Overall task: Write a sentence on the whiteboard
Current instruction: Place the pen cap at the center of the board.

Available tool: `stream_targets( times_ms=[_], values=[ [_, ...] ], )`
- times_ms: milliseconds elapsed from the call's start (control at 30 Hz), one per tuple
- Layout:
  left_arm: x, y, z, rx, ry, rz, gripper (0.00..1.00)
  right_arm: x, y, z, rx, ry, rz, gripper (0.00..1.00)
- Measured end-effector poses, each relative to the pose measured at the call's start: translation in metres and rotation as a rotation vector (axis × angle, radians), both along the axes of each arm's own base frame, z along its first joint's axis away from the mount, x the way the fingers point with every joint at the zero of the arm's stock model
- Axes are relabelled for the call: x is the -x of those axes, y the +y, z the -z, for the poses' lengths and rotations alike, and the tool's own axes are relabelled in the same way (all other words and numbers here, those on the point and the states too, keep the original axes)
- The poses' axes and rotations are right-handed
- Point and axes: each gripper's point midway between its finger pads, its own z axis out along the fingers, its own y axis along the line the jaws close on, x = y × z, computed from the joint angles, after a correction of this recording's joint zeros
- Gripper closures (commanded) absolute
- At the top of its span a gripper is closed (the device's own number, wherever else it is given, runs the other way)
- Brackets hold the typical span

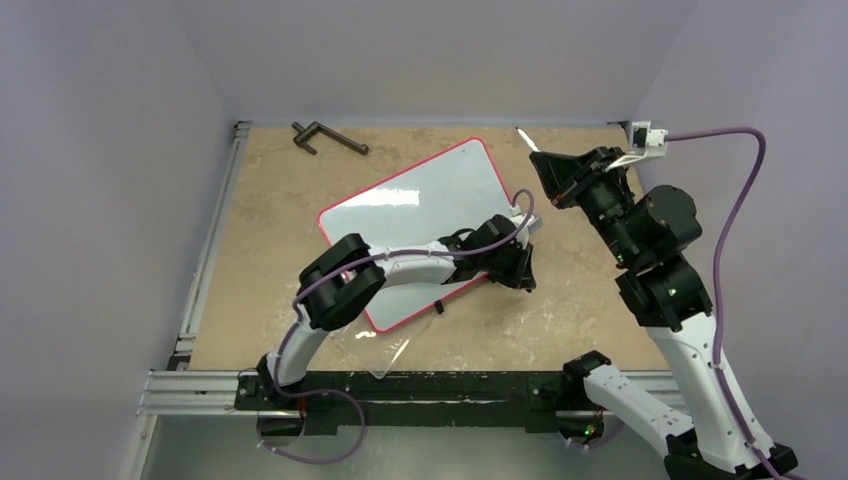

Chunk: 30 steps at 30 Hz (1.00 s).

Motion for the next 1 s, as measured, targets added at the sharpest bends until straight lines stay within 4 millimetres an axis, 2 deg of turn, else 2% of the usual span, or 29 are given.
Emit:
stream_targets(
  times_ms=[333,767,833,933,1000],
  values=[
    [0.000,-0.005,0.034,-0.074,0.035,0.029,0.67,-0.003,0.001,0.006,0.006,0.014,0.000,1.00],
    [0.005,0.000,0.038,-0.106,0.045,0.055,0.46,-0.003,0.002,0.008,0.008,0.018,-0.004,1.00],
    [0.005,0.001,0.039,-0.114,0.042,0.061,0.38,-0.003,0.002,0.008,0.009,0.018,-0.006,1.00],
    [0.005,0.002,0.037,-0.120,0.027,0.071,0.16,-0.003,0.003,0.008,0.009,0.018,-0.010,1.00],
    [0.004,0.006,0.030,-0.129,0.008,0.074,0.06,-0.002,0.004,0.008,0.010,0.017,-0.016,1.00]
  ],
)
